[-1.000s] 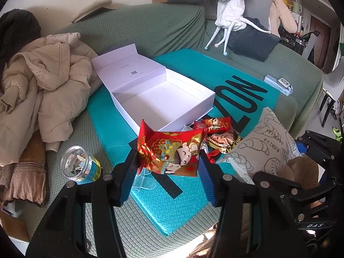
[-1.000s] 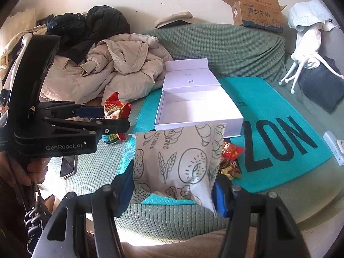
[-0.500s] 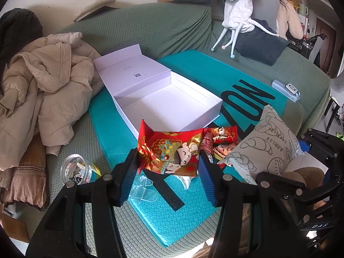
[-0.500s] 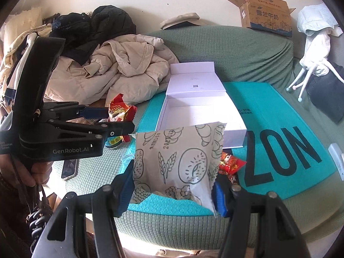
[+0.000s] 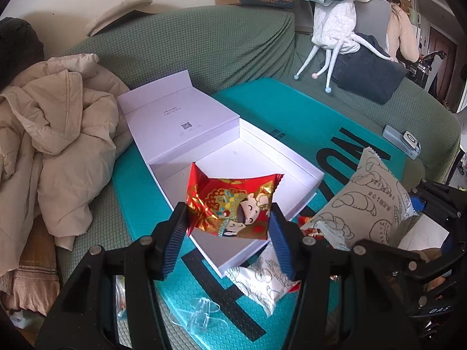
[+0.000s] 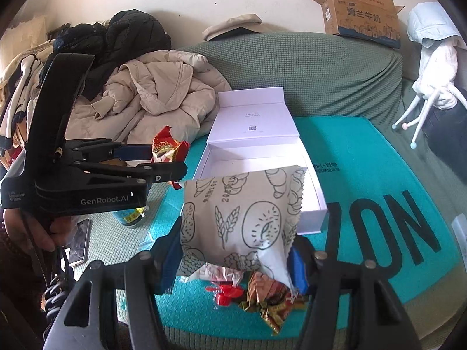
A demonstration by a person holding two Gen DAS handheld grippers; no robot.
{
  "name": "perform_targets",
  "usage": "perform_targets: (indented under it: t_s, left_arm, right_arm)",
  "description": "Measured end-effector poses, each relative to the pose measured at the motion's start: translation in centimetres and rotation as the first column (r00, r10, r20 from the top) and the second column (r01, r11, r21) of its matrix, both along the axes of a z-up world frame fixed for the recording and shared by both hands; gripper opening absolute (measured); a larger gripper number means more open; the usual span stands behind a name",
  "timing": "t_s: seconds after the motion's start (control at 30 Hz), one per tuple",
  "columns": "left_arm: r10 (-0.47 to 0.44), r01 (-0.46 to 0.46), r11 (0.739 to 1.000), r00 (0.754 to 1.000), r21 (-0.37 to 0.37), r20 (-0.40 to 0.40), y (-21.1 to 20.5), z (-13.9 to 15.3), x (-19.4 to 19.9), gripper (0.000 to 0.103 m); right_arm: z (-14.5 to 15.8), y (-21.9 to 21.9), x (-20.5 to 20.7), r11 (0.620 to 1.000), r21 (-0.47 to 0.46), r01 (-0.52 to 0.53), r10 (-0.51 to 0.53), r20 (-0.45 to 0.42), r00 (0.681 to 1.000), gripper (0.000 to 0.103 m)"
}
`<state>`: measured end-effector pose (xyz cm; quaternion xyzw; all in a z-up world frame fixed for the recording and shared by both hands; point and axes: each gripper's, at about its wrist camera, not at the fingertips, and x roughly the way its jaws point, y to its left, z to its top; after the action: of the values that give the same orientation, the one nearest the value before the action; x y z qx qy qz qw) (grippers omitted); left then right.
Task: Organize objects
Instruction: 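Release the pastry bag into the box with the right tool while the left tool releases the candy packet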
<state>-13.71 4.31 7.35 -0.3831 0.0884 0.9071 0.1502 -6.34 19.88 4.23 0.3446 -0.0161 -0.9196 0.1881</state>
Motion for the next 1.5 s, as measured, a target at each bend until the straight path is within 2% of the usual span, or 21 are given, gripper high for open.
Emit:
perform_targets:
  t_s: [0.23, 0.43, 0.87, 1.23, 1.5]
  left_arm:
    - [-0.001, 0.001, 1.0, 1.0, -0.01, -0.006, -0.4, -0.1, -4.2, 0.053]
    - [0.036, -0.036, 0.999, 0.999, -0.031, 0.003, -1.3, -0.9, -6.9, 0.053]
    - [0.114, -0.112, 0.989, 0.993, -0.096, 0.019, -1.6, -2.9, -10.8, 0.053]
    - [0.197, -0.19, 0.976, 0.978, -0.105, 0.07, -1.1, -5.5, -14.3, 0.053]
    - [0.229, -0.216, 0.964, 0.971, -0.155, 0.069, -0.2, -6.6, -16.0, 0.053]
  right_arm:
    - [0.8, 0.3, -4.3, 1.0, -0.002, 0.004, -0.004, -0.02, 1.0, 0.063]
    - [0.8, -0.5, -7.8, 1.0, 0.011, -0.018, 0.019, -0.026, 0.999, 0.063]
    - [0.2, -0.7, -13.9, 0.997, 0.01, -0.077, 0.077, -0.002, 0.997, 0.063]
    - [-1.4, 0.0, -18.7, 0.993, 0.027, -0.112, 0.112, 0.014, 0.994, 0.062]
    - [-3.0, 0.1, -21.7, 0.989, 0.029, -0.145, 0.144, 0.028, 0.989, 0.063]
